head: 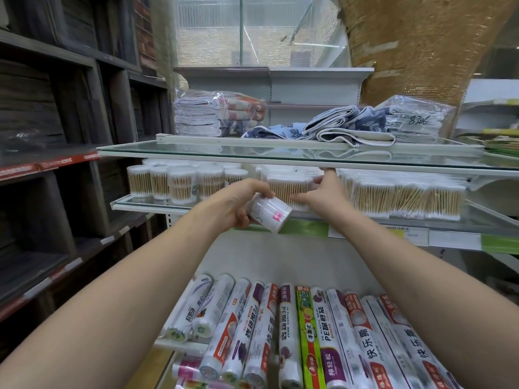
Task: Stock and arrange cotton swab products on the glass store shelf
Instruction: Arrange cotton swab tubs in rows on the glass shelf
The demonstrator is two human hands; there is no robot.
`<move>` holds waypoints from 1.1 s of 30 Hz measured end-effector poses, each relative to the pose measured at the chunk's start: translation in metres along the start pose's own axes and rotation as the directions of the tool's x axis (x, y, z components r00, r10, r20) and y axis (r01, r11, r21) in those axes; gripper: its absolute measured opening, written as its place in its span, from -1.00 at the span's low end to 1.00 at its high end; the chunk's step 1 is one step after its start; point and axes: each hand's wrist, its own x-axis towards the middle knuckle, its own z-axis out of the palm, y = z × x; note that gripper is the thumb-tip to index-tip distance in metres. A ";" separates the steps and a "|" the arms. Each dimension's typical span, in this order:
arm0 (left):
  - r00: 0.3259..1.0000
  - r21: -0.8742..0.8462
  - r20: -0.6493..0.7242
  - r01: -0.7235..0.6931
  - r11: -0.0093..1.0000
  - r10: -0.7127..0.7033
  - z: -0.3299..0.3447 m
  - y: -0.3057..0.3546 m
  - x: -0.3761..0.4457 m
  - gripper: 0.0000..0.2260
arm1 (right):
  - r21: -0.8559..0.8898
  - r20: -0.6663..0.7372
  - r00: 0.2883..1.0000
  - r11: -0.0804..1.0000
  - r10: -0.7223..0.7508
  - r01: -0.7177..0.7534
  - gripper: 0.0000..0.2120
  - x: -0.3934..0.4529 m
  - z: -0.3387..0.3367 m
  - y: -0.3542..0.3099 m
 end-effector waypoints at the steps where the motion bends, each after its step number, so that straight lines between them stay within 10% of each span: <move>1: 0.999 -0.051 -0.032 -0.006 0.999 0.004 -0.001 -0.001 -0.003 -0.81 | -0.034 -0.039 0.999 0.999 -0.039 0.037 -0.22 -0.005 -0.001 0.001; 11: 0.949 -0.282 -0.314 -0.131 0.950 0.038 -0.019 -0.028 -0.033 -0.88 | -0.037 -0.117 0.911 0.919 -0.394 0.393 -0.84 -0.055 0.024 -0.012; 18: 0.926 -0.133 -0.359 -0.177 0.975 0.119 -0.083 -0.038 -0.028 -0.86 | -0.075 0.124 0.939 0.940 -0.322 0.332 -0.65 -0.058 0.076 -0.058; 33: 0.967 -0.038 -0.226 -0.132 0.991 0.120 -0.190 -0.050 0.005 -0.86 | -0.248 -0.037 0.996 0.967 -0.078 0.066 -0.51 -0.014 0.147 -0.095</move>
